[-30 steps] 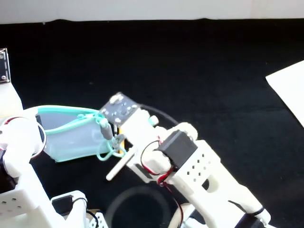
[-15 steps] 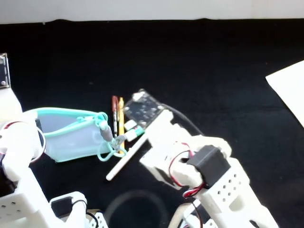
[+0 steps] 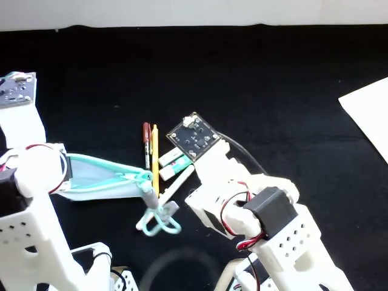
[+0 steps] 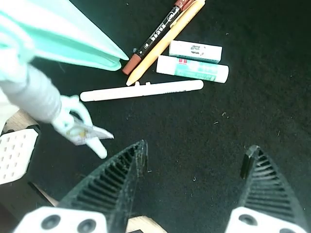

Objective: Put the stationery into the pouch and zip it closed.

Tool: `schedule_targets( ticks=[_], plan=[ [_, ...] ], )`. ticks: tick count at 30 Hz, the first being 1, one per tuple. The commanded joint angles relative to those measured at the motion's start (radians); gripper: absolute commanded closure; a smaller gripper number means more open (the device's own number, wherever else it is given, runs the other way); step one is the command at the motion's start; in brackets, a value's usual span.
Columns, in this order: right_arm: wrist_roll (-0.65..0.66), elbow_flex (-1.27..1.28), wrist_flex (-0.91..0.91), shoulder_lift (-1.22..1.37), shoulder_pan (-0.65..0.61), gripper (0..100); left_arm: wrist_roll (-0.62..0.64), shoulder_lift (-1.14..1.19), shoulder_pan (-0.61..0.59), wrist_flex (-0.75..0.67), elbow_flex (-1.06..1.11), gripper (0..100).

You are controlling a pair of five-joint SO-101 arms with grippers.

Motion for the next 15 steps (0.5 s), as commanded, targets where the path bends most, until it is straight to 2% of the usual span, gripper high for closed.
schedule_targets(
  ticks=[1,8,12,15],
  plan=[
    [-0.006,-0.007,-0.016,-0.012,0.013,69.3,-0.021,-0.001,-0.008,0.006,-0.005,100],
    [-0.006,-0.001,-0.018,-0.010,0.015,69.3,-0.029,-0.007,-0.008,0.006,-0.041,99],
    [-0.009,0.005,-0.056,-0.008,0.064,69.3,0.031,-0.004,-0.008,0.006,-0.079,99],
    [-0.095,0.064,-0.148,-0.007,0.117,69.3,0.084,-0.001,-0.008,0.006,-0.059,99]
  ],
)
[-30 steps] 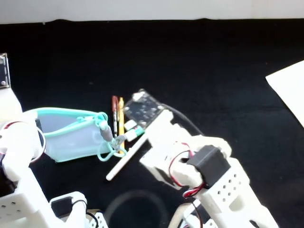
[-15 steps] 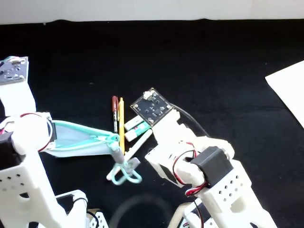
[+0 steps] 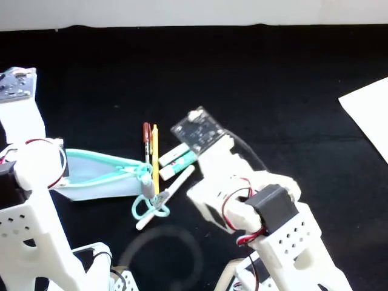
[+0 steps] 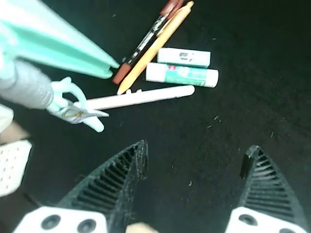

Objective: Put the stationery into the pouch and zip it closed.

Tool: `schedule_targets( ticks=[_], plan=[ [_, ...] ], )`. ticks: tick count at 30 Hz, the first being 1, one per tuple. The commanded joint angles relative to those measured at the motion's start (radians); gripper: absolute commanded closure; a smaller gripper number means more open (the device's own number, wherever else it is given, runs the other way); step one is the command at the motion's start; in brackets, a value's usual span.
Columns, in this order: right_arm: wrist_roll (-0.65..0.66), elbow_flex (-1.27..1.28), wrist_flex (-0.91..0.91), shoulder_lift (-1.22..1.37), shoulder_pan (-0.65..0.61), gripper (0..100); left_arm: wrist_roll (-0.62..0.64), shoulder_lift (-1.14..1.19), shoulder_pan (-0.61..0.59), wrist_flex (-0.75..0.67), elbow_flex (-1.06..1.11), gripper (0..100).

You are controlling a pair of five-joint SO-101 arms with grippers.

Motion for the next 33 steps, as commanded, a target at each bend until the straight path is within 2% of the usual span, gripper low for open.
schedule_targets(
  ticks=[1,5,8,13,20,25,33],
  plan=[
    [-0.106,0.059,-0.113,-0.001,0.056,69.3,0.058,-0.005,-0.008,0.005,-0.010,99],
    [-0.160,0.150,-0.242,0.087,0.059,69.3,0.071,-0.008,-0.013,0.002,0.016,99],
    [-0.201,0.156,-0.294,0.199,0.061,69.3,0.066,-0.008,-0.077,0.000,0.018,99],
    [-0.433,0.025,-0.346,0.455,0.099,69.3,0.063,-0.008,-0.194,0.000,0.019,99],
    [-0.789,-0.348,-0.278,0.843,0.081,69.0,0.063,-0.008,-0.205,0.000,0.019,99],
    [-0.821,-0.588,-0.166,1.087,0.008,68.9,0.063,-0.008,-0.205,0.000,0.019,99],
    [-0.822,-0.868,-0.096,1.429,0.004,68.9,0.063,-0.008,-0.205,-0.002,0.019,99]
  ],
)
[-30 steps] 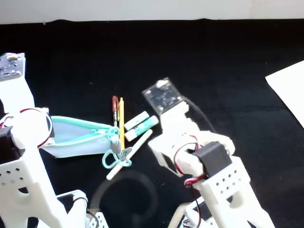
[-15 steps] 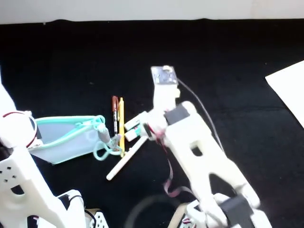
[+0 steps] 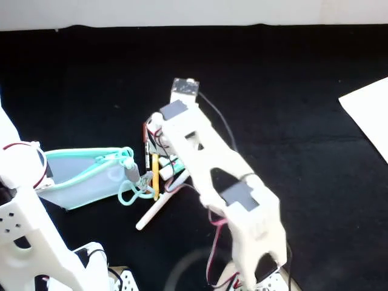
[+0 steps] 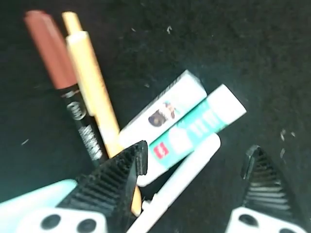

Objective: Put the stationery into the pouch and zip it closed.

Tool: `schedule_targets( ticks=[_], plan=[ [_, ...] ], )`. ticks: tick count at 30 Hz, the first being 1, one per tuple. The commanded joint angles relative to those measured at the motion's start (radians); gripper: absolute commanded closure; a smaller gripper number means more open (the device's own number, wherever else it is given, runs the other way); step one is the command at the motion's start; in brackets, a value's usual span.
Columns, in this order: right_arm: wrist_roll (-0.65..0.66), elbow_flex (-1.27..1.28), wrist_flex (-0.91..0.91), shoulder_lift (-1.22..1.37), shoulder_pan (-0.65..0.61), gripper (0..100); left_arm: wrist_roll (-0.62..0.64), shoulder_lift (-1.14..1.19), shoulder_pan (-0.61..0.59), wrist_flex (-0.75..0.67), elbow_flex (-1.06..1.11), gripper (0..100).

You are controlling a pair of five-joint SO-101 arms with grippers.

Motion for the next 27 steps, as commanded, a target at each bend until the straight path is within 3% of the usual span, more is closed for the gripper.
schedule_targets(
  ticks=[1,6,15,27],
  plan=[
    [-0.014,-0.159,0.044,0.088,-0.007,68.9,0.003,-0.010,-0.012,-0.002,0.001,99],
    [-0.046,-0.318,0.114,0.226,0.002,68.9,0.002,-0.010,-0.012,-0.002,0.001,99],
    [-0.044,-0.504,0.401,0.357,0.007,68.9,0.002,-0.010,-0.012,-0.002,0.001,99],
    [-0.043,-0.483,0.401,0.395,0.007,69.3,0.002,-0.010,-0.012,-0.002,0.001,99]
  ],
)
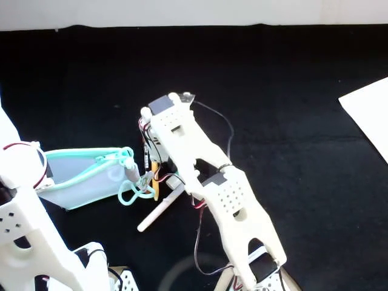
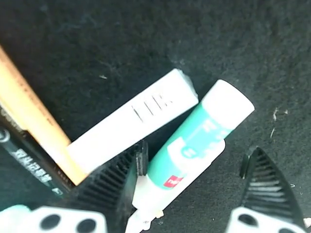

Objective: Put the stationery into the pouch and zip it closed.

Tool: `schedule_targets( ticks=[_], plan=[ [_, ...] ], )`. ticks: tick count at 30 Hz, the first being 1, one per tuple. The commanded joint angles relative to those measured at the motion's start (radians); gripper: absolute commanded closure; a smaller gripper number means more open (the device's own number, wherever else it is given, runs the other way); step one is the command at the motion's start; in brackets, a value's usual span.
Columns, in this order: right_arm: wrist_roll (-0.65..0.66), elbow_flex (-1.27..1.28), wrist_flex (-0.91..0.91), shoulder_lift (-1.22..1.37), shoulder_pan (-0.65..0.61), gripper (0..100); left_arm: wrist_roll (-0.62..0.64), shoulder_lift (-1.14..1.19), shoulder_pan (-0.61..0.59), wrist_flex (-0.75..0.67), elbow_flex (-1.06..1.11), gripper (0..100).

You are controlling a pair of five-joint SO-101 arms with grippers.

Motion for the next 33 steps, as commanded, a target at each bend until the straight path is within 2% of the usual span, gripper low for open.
schedule_targets(
  ticks=[1,3,7,16,26,29,33],
  plan=[
    [-0.003,-0.005,0.015,0.015,0.012,70.2,0.002,-0.010,-0.010,-0.003,0.001,99],
    [0.020,-0.001,0.013,0.030,0.012,78.9,0.002,-0.010,-0.010,-0.005,0.001,99],
    [0.241,-0.015,-0.012,0.030,0.004,99.8,0.002,-0.010,-0.010,-0.015,0.002,99],
    [0.396,-0.125,-0.007,-0.143,0.045,99.3,0.002,-0.010,-0.010,-0.015,0.002,99],
    [0.494,-0.298,-0.008,-0.463,0.104,99.3,0.002,-0.010,-0.005,-0.015,0.002,99],
    [0.563,-0.403,-0.013,-0.570,0.056,99.3,0.003,-0.010,-0.004,-0.014,0.002,99],
    [0.669,-0.538,-0.007,-0.671,-0.102,99.3,0.003,-0.010,-0.004,-0.011,0.002,99]
  ],
)
